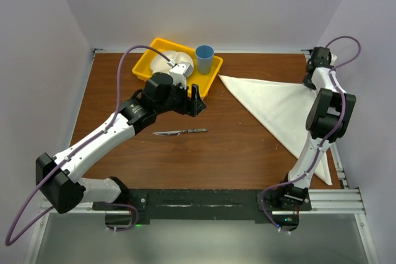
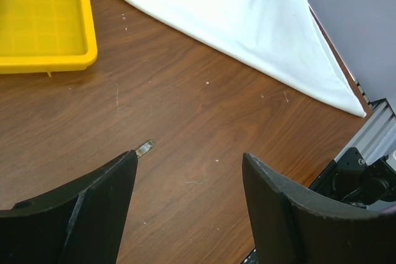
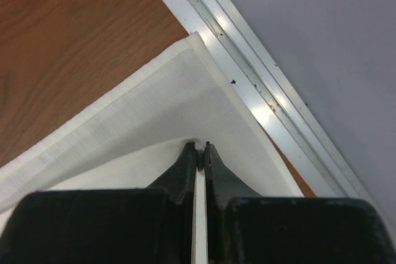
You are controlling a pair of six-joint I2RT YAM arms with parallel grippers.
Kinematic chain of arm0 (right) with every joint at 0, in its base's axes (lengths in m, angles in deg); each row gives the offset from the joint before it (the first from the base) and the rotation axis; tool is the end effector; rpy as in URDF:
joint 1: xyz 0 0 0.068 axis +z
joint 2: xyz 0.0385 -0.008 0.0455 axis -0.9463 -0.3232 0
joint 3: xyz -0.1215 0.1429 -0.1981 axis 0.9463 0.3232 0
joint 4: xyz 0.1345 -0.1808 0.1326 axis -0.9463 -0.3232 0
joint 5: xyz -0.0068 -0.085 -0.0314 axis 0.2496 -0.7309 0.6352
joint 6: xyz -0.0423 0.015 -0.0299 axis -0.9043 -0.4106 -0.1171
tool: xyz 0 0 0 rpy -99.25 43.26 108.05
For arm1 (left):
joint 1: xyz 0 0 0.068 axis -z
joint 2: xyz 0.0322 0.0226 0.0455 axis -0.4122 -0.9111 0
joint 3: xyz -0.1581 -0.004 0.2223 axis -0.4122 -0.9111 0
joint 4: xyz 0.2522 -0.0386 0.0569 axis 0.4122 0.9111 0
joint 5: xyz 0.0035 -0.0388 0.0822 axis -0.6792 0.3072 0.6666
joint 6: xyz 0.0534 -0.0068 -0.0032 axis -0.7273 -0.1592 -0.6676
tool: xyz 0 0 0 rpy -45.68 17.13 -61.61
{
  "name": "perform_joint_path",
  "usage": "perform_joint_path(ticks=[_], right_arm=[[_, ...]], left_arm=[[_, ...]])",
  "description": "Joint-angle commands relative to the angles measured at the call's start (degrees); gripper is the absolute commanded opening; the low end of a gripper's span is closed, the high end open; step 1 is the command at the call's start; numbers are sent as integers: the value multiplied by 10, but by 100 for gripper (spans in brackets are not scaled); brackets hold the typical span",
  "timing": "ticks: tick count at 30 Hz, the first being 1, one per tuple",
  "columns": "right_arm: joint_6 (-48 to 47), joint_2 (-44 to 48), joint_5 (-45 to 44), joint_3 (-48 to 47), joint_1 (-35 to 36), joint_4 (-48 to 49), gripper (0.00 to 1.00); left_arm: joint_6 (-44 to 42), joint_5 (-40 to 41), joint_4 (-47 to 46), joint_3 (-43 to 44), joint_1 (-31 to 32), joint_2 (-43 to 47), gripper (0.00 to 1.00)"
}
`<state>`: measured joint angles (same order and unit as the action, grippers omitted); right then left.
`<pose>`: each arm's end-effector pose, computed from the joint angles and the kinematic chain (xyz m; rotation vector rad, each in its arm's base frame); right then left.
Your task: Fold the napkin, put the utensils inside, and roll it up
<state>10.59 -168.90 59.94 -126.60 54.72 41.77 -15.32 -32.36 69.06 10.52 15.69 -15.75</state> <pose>0.4455 -0.1448 0.2118 0.8031 2.2996 -0.4726 0.2207 -0.1904 0.3522 0.3471 2.0943 -0.8037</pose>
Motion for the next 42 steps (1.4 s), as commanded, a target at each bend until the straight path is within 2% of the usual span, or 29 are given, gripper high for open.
perform_joint_path(ticks=[1,42], right_arm=[[-7,-9,8,-40,-9,24,0],[-24,-83,14,-126,-26,13,0]], left_arm=[[9,-19,-29,25,-1,-3,73],[19,-41,-36,28,-1,-28,73]])
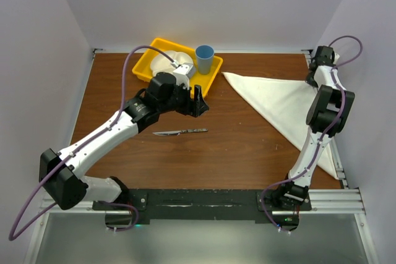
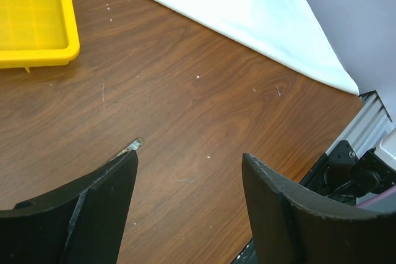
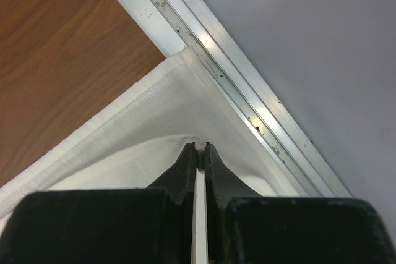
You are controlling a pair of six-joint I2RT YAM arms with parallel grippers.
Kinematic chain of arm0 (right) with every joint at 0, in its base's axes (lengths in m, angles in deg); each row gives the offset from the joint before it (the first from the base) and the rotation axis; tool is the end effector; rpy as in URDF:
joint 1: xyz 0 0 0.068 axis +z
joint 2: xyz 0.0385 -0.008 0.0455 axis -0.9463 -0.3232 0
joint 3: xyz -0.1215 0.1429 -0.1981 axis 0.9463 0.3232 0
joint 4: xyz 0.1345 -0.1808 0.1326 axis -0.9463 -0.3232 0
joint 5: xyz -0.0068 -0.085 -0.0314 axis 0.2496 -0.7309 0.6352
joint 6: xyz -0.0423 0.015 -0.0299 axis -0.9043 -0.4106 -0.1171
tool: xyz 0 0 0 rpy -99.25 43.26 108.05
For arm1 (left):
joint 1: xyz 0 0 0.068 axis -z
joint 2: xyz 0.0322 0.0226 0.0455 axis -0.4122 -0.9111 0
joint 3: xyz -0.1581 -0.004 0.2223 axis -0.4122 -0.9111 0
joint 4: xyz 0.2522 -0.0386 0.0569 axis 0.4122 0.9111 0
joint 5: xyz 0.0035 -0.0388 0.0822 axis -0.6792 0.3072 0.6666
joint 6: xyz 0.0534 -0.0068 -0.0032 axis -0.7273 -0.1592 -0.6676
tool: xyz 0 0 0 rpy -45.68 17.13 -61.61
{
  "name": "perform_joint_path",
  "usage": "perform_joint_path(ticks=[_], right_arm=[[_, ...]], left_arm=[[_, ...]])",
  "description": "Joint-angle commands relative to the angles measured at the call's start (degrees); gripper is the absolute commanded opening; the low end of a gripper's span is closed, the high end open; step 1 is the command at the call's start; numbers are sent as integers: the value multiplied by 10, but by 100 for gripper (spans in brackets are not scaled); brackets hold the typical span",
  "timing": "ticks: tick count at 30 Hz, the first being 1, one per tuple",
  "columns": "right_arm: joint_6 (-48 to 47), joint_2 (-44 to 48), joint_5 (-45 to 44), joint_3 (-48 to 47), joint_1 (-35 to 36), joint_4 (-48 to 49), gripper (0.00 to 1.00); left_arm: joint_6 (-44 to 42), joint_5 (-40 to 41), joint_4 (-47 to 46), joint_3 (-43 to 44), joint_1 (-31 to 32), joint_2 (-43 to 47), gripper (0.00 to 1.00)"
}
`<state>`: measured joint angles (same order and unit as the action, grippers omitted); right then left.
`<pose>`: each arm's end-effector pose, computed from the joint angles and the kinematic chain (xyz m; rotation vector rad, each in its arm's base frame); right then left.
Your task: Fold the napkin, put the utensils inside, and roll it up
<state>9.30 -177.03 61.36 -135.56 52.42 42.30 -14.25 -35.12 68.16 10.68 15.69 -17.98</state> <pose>0.4715 -0.1726 0.1957 0.8140 2.2820 -0.4671 0.2271 -0.1980 0.3441 0.3624 2.1256 -0.8530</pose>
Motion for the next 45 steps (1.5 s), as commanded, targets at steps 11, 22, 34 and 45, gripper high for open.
perform_joint_path(ticks=[11,22,34,45], right_arm=[[-2,-21,9,-36,-3,-1,0],[1,60,-92,-15,57,-53,80],[96,113,-25,147,207,-57,53],[144,166,13,294,278,-31,50]], left_arm=[[22,-26,-38,22,-1,-8,72],[23,-16,-43,29,-1,-25,72],[77,-51,-115,60,1,-108,67],[81,-61,-131,179,4,-262,64]])
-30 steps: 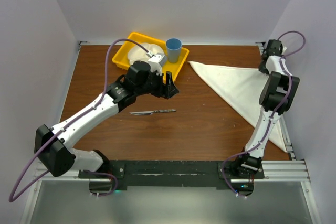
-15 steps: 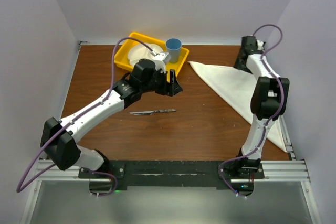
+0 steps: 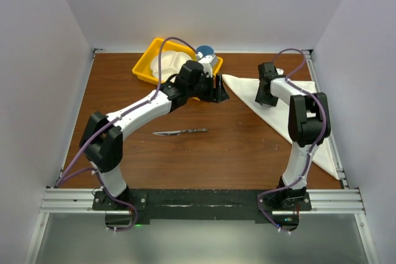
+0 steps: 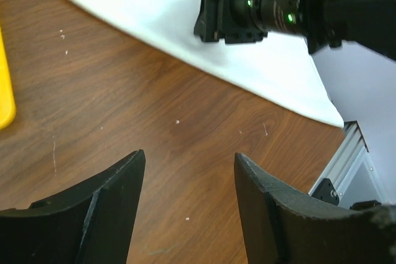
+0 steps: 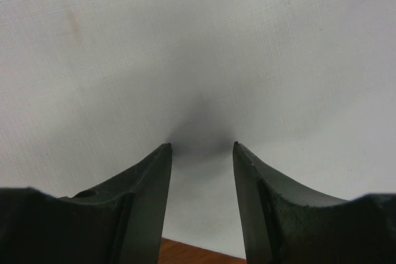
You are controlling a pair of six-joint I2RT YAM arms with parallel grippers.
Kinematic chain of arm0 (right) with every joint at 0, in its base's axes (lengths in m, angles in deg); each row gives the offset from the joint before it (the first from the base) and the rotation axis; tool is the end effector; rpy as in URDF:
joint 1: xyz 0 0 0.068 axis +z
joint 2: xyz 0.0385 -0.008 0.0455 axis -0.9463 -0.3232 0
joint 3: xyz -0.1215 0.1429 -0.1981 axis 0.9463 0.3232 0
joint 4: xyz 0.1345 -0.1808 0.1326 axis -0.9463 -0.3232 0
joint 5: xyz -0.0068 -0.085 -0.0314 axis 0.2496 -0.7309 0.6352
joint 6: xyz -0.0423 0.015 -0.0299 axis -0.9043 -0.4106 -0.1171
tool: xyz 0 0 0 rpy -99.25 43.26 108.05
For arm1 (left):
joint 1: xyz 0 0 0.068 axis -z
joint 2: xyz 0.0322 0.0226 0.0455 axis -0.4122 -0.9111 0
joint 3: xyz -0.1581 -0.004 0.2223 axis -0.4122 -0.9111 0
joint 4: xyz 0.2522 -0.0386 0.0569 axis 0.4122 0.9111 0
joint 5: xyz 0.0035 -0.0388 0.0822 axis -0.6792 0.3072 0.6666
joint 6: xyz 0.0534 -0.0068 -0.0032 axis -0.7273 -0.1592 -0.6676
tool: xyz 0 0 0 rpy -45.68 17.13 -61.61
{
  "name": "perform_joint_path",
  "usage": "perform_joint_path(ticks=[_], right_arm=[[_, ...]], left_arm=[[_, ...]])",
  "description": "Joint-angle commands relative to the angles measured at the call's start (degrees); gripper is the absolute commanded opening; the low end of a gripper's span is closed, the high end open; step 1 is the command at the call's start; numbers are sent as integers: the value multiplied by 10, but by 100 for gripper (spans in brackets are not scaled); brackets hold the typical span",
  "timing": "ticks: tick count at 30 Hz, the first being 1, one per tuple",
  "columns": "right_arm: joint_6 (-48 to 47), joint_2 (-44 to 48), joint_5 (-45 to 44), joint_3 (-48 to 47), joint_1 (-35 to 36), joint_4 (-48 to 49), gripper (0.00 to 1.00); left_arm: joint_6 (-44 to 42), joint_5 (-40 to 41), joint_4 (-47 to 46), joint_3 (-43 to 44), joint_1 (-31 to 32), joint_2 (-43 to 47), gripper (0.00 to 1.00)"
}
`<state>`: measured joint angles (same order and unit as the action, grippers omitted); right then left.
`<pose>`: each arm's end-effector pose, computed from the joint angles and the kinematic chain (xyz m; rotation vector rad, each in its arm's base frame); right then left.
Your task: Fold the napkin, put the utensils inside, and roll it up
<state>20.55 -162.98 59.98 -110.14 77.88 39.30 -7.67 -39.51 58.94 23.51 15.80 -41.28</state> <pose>0.4096 0.0354 0.1667 0.5096 2.5456 -0.3097 0.3055 -0.2684 0.3018 0.2965 2.1961 -0.9840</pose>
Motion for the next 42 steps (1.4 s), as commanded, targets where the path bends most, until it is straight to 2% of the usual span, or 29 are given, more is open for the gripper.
perform_joint_path(ticks=[1,7,10,13,16,19,22,28,33,42], right_arm=[[36,34,37,50,27,-1,50],[60,89,94,166,73,24,50],[79,155,124,241,93,42,51],[75,195,100,210,86,-6,53],[59,214,78,180,43,-30,56],[27,222,74,164,-36,-36,57],[16,214,38,145,-65,-50,58],[61,243,48,211,-138,-27,56],[83,270,13,259,-147,-26,55],[155,306,-2,318,-151,-69,53]], left_arm=[[17,-17,-50,55,3,-33,64],[6,-21,-61,77,4,-73,63],[9,-18,-71,77,6,-88,63],[13,-27,-84,80,18,-109,62],[5,-37,-77,108,36,-145,61],[-11,-36,-59,148,55,-183,60],[-17,-35,-47,184,67,-236,59],[-10,-48,-46,225,77,-311,52],[-21,-26,-48,235,74,-343,47],[-6,-8,-63,259,61,-409,47]])
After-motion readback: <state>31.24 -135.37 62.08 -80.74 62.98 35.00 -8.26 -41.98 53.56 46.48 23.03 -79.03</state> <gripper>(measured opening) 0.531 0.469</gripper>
